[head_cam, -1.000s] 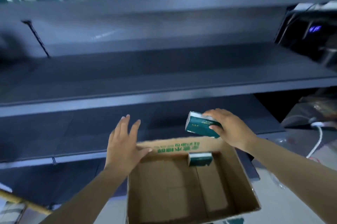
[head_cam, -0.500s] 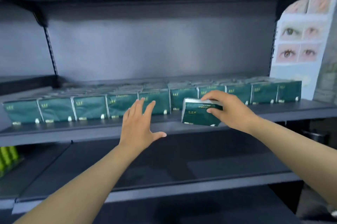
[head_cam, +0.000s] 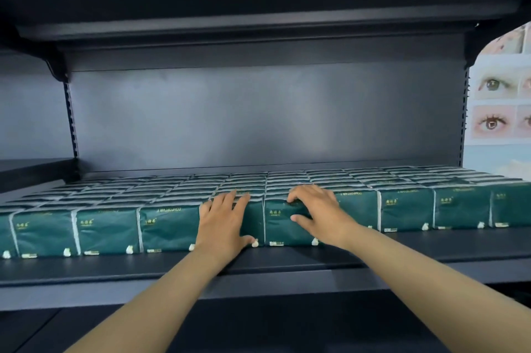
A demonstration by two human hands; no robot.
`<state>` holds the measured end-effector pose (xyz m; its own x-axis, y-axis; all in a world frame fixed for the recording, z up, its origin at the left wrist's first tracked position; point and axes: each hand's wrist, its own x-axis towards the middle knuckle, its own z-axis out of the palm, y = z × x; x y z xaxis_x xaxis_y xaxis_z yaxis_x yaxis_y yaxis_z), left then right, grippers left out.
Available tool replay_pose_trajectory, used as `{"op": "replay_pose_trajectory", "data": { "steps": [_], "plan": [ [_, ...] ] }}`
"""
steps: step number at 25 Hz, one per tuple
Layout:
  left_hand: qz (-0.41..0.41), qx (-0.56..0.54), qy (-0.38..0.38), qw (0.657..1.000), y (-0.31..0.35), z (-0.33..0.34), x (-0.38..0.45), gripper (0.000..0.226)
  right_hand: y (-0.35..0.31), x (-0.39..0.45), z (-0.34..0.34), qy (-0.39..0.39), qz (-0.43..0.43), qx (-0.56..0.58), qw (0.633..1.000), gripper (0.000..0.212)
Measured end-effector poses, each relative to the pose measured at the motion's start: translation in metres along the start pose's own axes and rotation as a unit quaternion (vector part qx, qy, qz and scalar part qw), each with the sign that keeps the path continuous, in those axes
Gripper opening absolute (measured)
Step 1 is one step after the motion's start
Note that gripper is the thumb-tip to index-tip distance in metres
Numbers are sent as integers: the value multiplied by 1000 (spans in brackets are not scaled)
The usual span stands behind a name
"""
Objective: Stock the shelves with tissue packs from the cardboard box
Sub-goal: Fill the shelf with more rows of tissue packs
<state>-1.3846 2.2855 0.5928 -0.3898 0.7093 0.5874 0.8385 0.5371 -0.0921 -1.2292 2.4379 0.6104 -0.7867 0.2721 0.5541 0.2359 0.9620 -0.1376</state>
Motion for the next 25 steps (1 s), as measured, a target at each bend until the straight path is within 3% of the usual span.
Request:
{"op": "replay_pose_trajectory", "data": {
  "steps": [3, 8, 13, 16, 20, 23, 25],
  "plan": [
    [2, -18, 23, 1000, 2, -3, -10, 94, -1, -9, -4, 28, -16, -24, 999, 36],
    [17, -93, 162, 982, 10, -1, -67, 83, -18, -76, -18, 123, 11, -20, 992, 39],
    [80, -86, 188, 975, 36, 39, -168, 73, -36, -170, 13, 72, 44, -40, 996, 35],
    [71, -112, 109, 985, 47, 80, -243, 74, -39, -227, 56, 37, 61, -18, 997, 37],
    [6, -119, -62, 991, 39, 150, -353, 64, -27, -321, 137, -71, 122, 16, 990, 40],
    [-47, -100, -177, 978, 34, 210, -433, 53, -5, -394, 216, -188, 179, 40, 965, 43],
    [-88, -82, -241, 963, 29, 239, -483, 63, 5, -442, 269, -261, 225, 43, 938, 46]
  ]
}}
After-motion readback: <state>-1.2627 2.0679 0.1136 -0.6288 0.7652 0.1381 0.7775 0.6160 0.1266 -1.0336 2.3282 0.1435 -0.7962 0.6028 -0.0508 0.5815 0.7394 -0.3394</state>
